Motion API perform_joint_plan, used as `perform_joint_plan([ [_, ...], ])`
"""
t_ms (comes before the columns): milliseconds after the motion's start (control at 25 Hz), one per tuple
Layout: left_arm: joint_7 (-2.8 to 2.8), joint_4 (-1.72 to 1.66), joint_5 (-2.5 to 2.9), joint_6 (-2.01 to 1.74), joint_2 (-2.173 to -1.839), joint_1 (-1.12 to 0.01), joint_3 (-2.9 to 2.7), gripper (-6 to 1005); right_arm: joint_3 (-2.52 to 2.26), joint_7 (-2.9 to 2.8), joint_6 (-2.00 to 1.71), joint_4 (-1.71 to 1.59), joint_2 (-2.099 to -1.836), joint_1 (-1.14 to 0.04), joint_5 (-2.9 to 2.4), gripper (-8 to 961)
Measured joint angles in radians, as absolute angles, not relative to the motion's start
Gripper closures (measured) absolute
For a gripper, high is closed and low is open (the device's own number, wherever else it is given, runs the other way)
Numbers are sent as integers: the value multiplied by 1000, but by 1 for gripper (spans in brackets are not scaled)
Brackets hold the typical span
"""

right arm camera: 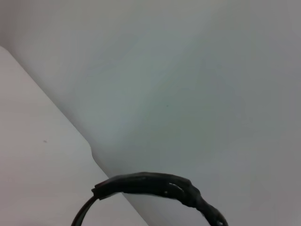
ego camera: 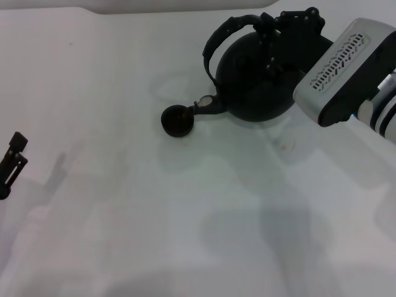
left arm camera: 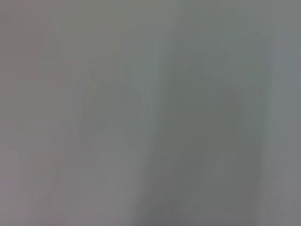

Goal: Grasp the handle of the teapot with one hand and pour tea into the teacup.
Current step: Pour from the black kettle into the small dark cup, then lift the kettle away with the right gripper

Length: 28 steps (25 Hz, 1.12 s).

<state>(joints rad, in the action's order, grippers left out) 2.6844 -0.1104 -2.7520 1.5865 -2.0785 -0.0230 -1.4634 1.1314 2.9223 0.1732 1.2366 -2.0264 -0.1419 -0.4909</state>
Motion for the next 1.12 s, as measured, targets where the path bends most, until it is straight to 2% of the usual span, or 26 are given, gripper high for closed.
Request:
perform_joint_plan([
  [1120, 2684, -110, -2752, 1584, -2078, -26, -1463, 199, 1129, 2965, 159, 1268, -2028, -126, -505, 834],
])
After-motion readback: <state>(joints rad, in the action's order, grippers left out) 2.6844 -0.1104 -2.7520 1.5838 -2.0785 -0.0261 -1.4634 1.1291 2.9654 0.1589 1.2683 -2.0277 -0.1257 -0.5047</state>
